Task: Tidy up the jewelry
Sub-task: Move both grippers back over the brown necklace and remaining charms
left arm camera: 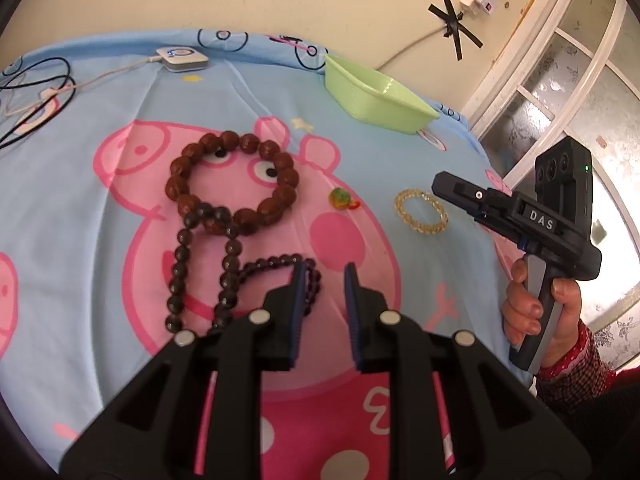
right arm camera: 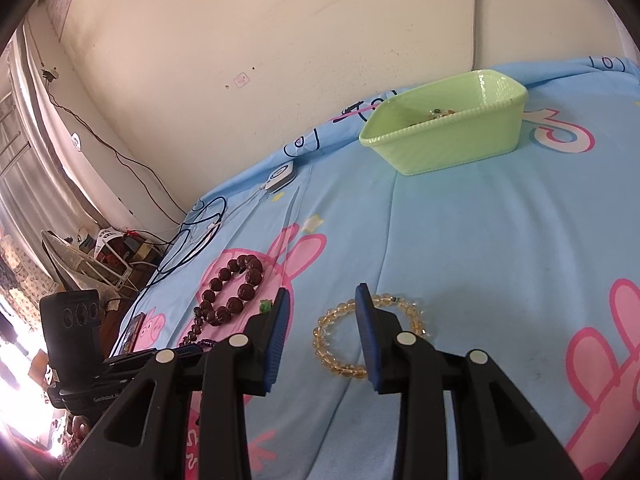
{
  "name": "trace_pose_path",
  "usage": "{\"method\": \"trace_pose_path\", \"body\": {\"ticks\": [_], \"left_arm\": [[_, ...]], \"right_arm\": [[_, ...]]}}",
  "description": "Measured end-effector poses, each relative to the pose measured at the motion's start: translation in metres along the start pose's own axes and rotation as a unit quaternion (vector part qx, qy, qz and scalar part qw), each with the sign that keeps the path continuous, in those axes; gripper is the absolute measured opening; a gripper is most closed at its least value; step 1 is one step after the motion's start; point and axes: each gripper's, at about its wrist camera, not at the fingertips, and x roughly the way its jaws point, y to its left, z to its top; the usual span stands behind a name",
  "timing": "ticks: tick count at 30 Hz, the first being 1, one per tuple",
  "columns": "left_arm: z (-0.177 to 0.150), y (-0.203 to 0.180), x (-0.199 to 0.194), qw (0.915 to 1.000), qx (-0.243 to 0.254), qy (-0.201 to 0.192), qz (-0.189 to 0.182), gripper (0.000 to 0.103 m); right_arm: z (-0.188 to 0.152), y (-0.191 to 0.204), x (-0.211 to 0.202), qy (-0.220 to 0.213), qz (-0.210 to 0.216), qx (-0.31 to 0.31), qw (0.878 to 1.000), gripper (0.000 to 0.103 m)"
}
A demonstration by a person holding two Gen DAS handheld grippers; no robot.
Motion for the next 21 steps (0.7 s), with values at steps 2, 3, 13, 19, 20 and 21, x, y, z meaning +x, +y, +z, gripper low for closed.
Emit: {"method": "trace_pose_path", "body": {"ticks": [2, 3, 13, 19, 20, 21], "left_arm": [[-0.0002, 0.0001, 0.0001, 1.0000, 0.000, 0.000, 0.000, 0.018], [-0.0002, 0.0000, 0.0001, 1.0000, 0.000, 0.000, -0.001, 0.018], [-0.0016, -0.0021, 0.0002, 1.0000, 0.002, -0.002, -0.001, 0.018], [-0.0017, -0.0023, -0.0004, 1.0000, 0.001, -0.002, -0.001, 0.018], [-0.0018, -0.0025, -0.0003, 1.0000, 0.001, -0.002, 0.000, 0.018], [-0.0018, -0.0026, -0.0002, 1.0000, 0.001, -0.002, 0.000, 0.018]], "right_arm": [[-0.0001, 0.0001, -0.0001, 0.000, 0.000, 0.000, 1.000, 0.009], [0.0000, 0.0000, -0.0001, -0.001, 0.000, -0.001, 1.000, 0.009], [-0.0001, -0.0002, 0.0001, -0.001, 0.000, 0.000, 1.000, 0.009], [-0.0002, -0.0002, 0.0000, -0.001, 0.001, 0.000, 1.000, 0.009], [-0.0002, -0.0002, 0.0000, -0.001, 0.001, 0.000, 1.000, 0.009], [-0.0001, -0.0004, 0.0000, -0.001, 0.001, 0.000, 1.000, 0.009]]}}
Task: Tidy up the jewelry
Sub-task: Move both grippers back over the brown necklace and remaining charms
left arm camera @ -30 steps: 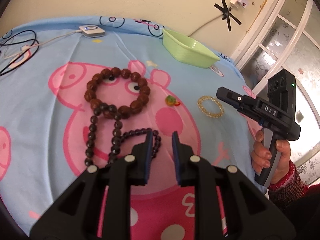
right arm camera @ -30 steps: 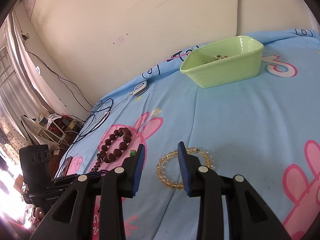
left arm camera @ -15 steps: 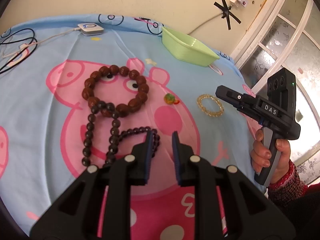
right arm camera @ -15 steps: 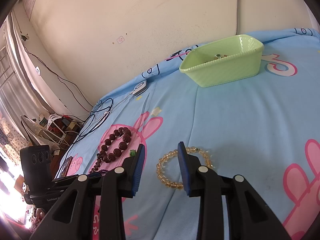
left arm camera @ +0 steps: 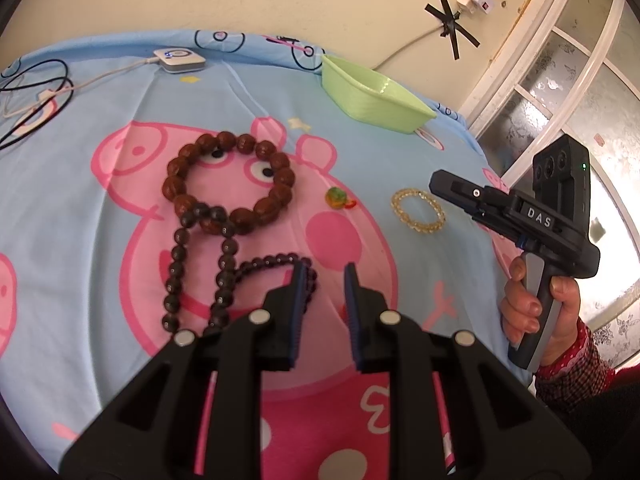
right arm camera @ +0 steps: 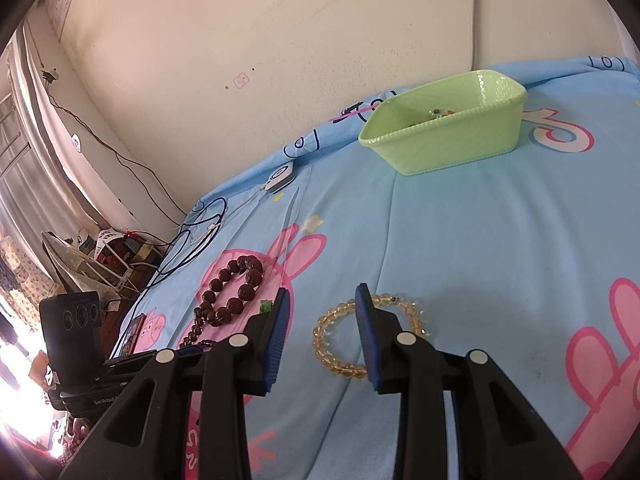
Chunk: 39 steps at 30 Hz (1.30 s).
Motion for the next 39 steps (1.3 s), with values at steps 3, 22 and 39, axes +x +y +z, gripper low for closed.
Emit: {"method": "trace_pose_path", "body": {"ticks": [3, 22, 39], "left_arm": [[0.000, 0.000, 0.000, 1.0000, 0.000, 0.001, -0.001, 0.018], [0.000, 0.001, 0.000, 1.0000, -0.003, 0.004, -0.002, 0.018], [-0.001, 0.010, -0.010, 0.9997, -0.013, -0.005, -0.020, 0.030]], "right_arm": [[0.000, 0.000, 0.000, 0.000, 0.000, 0.000, 1.000, 0.009], [0.000, -0.001, 0.000, 0.000, 0.000, 0.000, 1.000, 0.009], [0.000, 0.000, 0.000, 0.001, -0.001, 0.000, 1.000, 0.009]]}}
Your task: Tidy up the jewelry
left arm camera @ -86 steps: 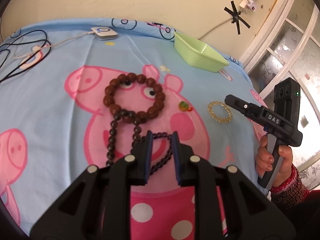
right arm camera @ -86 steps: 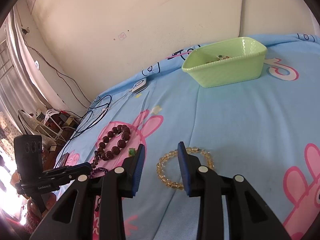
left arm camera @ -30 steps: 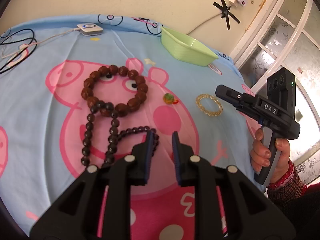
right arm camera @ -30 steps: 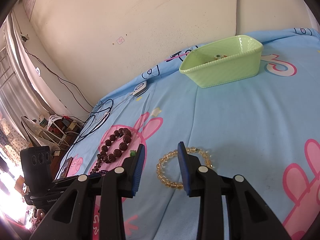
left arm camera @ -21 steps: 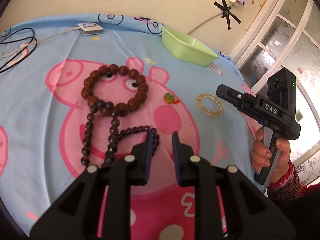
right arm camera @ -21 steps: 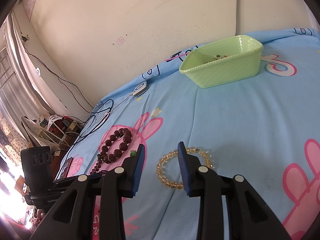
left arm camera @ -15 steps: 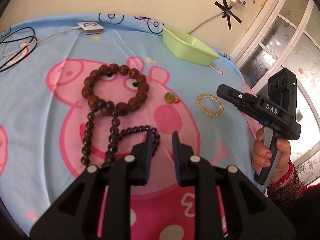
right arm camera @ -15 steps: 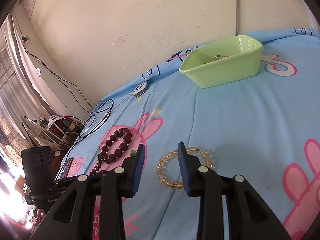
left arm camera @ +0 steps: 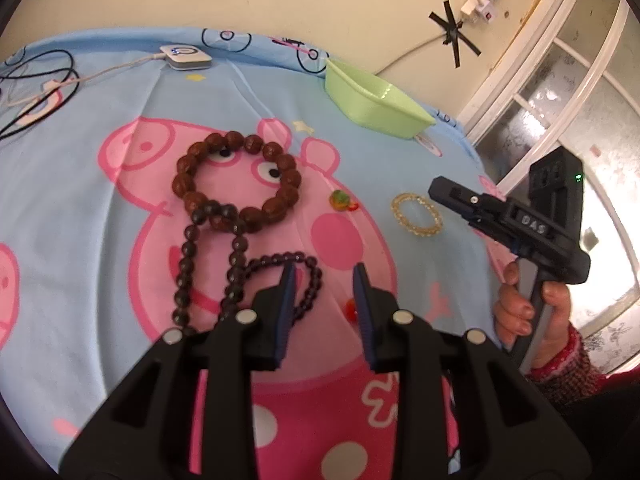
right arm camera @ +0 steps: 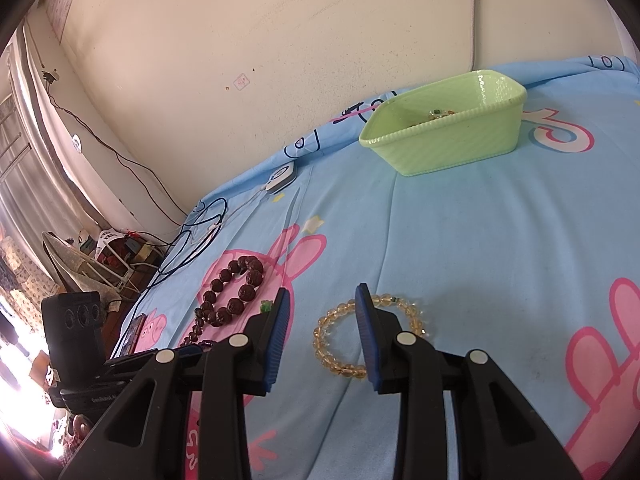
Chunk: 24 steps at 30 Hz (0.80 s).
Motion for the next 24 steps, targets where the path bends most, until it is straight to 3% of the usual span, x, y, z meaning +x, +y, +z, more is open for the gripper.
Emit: {"method": "trace_pose_path", "body": {"ticks": [6, 9, 12, 16, 17, 20, 24], "left_arm": [[-0.018, -0.026, -0.004, 0.9985, 0.047, 0.021, -0.016, 0.050], [-0.027, -0.045, 0.007, 0.9956, 0.084, 0.041, -0.005, 0.051], [-0.028, -0.060, 0.020, 0.9917, 0.113, 0.052, 0.033, 0.051], [-0.015, -0.058, 0.028, 0.9927, 0.097, 0.052, 0.048, 0.051], [-0.013, -0.056, 0.030, 0.9932, 0.092, 0.050, 0.051, 0.050], [-0.013, -0.055, 0.030, 0.9908, 0.102, 0.038, 0.080, 0.033], [-0.015, -0.052, 0.028, 0.9893, 0.106, 0.037, 0.093, 0.015]], "right_arm": [[0.001, -0.001, -0.002, -0.008, 0.008, 0.007, 1.000, 0.009], [0.000, -0.002, -0.003, -0.008, 0.014, 0.011, 1.000, 0.009], [0.000, -0.002, -0.004, -0.009, 0.020, 0.011, 1.000, 0.009], [0.000, 0.001, -0.001, -0.001, 0.022, 0.006, 1.000, 0.011], [0.000, 0.003, 0.002, 0.009, 0.021, 0.003, 1.000, 0.011], [0.001, 0.013, 0.012, 0.040, 0.016, -0.023, 0.999, 0.012], [0.003, 0.038, 0.028, 0.074, 0.001, -0.091, 0.993, 0.012]]}}
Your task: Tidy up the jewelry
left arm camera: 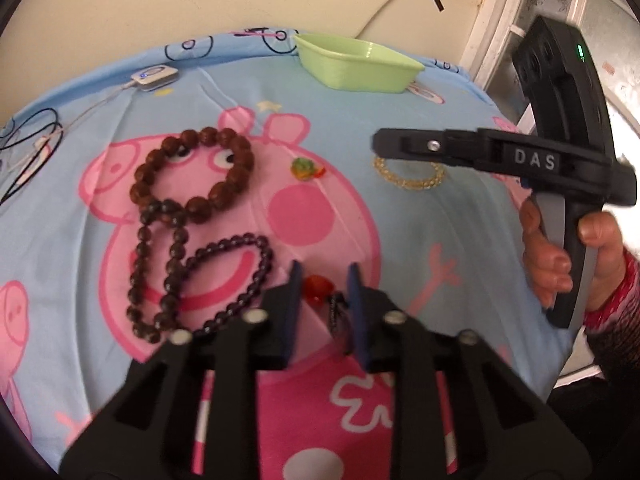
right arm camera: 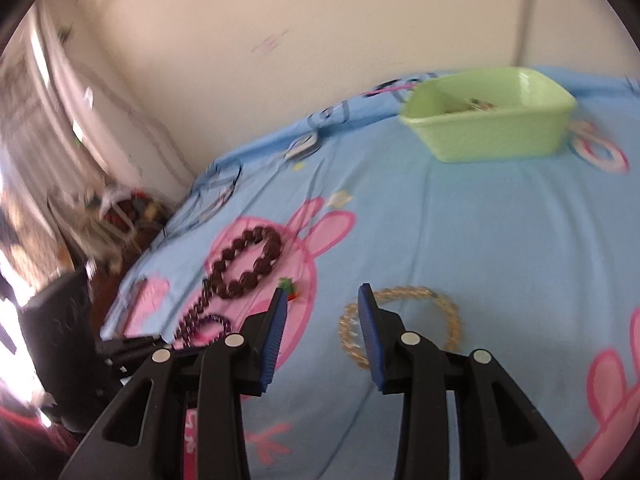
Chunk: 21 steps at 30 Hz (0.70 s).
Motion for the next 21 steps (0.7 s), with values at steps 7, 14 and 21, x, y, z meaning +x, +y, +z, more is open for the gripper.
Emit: {"method": "trace_pose_path", "body": {"ticks": [7, 14, 21], "left_arm": [[-0.009, 0.004, -0.009, 0.9998, 0.003, 0.001, -0.022, 0.015], [0.018, 0.021, -0.009, 0.9980, -0.035, -0.002, -0.054, 0.015], [0.104, 0.007, 0.007, 0.9956, -0.005, -0.022, -0.091, 0.015]], "right_arm": [[0.013, 0.043, 0.047, 0.068, -0.041, -0.128, 0.989, 0.012], [0.013, 0.037, 0.050, 0.076, -0.043, -0.147, 0.985, 0.000], [0.034, -0.028, -0.015, -0.018, -0.053, -0.046, 0.997, 0.000]]}}
